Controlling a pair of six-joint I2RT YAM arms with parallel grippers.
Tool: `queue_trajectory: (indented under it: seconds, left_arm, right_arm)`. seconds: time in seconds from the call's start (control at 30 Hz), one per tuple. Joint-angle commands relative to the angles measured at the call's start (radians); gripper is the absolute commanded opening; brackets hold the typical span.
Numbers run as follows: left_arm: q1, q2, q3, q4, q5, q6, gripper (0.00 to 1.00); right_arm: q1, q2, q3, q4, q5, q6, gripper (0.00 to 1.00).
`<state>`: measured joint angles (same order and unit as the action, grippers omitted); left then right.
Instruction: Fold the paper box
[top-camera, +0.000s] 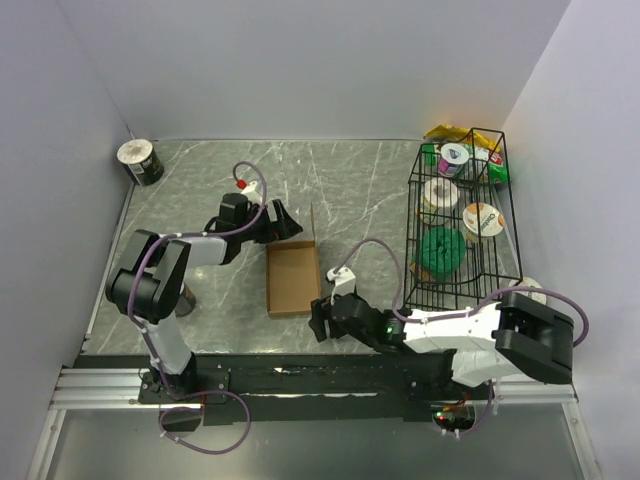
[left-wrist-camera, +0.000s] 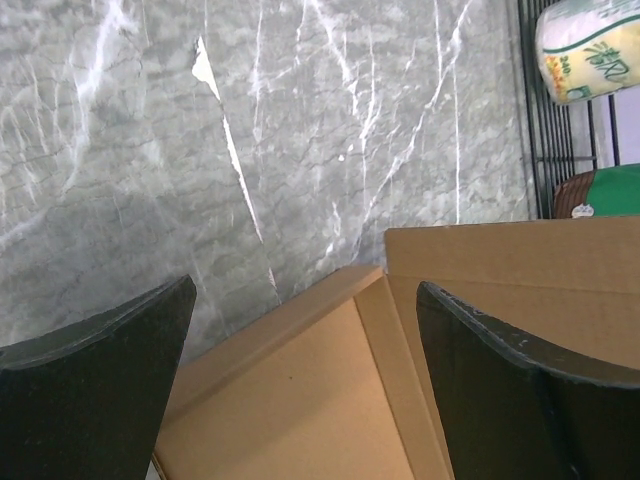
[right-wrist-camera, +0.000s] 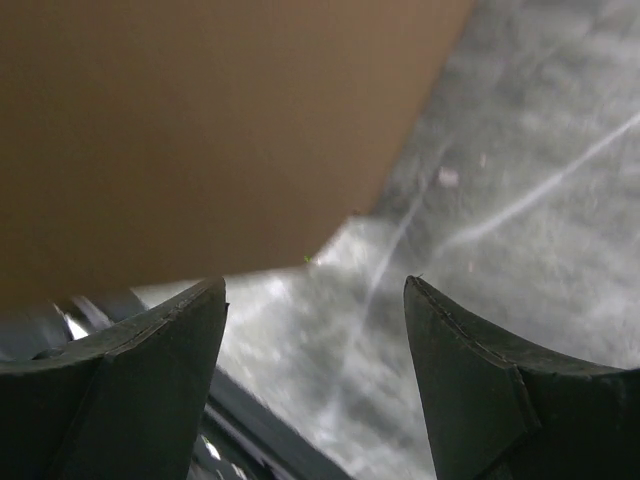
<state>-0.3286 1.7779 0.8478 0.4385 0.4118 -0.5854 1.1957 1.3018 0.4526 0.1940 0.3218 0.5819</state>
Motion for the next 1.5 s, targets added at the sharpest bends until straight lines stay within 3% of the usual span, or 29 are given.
queue_trajectory:
  seconds: [0.0, 0.13, 0.4, 0.7, 0.9, 1.1, 1.33, 1.47]
  left_arm:
    - [0.002, 0.000, -0.018, 0.095, 0.047, 0.006, 0.99]
    - [0.002, -0.082, -0.143, 0.173, 0.058, -0.066, 0.99]
    - [-0.001, -0.310, -0.462, 0.299, 0.076, -0.198, 0.99]
    - [-0.001, -0.703, -0.567, 0.042, -0.013, -0.145, 0.97]
    - [0.000, -0.865, -0.573, -0.096, -0.070, -0.123, 0.96]
    - [0.013, -0.877, -0.553, -0.132, -0.168, -0.031, 0.96]
    - [0.042, -0.752, -0.487, 0.107, -0.091, 0.110, 0.99]
    - [0.052, -0.675, -0.460, 0.239, -0.053, 0.186, 0.92]
  right_arm:
    - [0.002, 0.027, 0.054, -0.027, 0.153, 0.055, 0.79]
    - [-0.028, 0.030, 0.043, -0.033, 0.192, 0.033, 0.82]
    - [-0.172, 0.013, 0.006, 0.033, 0.123, -0.074, 0.82]
    - [-0.362, -0.036, 0.017, 0.105, -0.036, -0.215, 0.84]
    - [-0.450, -0.021, 0.081, 0.125, -0.192, -0.320, 0.84]
    - [-0.498, -0.053, 0.087, 0.114, -0.263, -0.323, 0.84]
    - [-0.556, -0.153, 0.054, 0.088, -0.316, -0.317, 0.83]
    - [-0.574, -0.182, 0.031, 0.100, -0.317, -0.318, 0.81]
